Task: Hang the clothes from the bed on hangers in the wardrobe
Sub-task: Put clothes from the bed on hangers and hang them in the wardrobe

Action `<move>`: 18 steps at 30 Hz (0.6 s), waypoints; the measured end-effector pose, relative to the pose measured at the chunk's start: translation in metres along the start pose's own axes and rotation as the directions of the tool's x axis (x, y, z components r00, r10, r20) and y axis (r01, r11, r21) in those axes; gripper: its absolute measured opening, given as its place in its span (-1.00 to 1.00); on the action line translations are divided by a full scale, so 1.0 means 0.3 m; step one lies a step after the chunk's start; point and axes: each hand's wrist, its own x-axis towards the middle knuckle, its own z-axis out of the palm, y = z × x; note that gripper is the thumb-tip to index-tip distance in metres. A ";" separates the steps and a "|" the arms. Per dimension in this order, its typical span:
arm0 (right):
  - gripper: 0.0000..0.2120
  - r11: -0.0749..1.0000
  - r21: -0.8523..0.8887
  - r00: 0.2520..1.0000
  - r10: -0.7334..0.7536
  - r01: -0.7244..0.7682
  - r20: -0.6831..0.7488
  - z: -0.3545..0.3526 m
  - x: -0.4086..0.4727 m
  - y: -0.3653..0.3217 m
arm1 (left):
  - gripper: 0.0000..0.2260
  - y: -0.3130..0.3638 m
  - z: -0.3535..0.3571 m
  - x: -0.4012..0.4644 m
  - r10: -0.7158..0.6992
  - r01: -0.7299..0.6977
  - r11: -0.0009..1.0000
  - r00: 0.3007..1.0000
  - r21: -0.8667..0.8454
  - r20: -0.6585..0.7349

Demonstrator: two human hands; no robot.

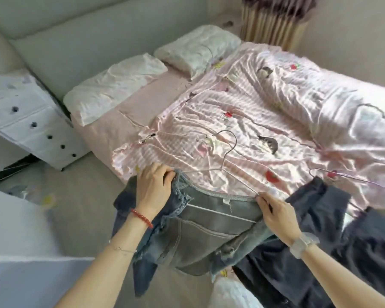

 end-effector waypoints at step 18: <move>-0.72 0.755 -0.065 0.755 0.640 -0.653 -0.143 0.050 0.748 0.935 | -0.50 0.546 1.018 0.815 0.084 -0.087 0.996 0.827 -0.021 0.555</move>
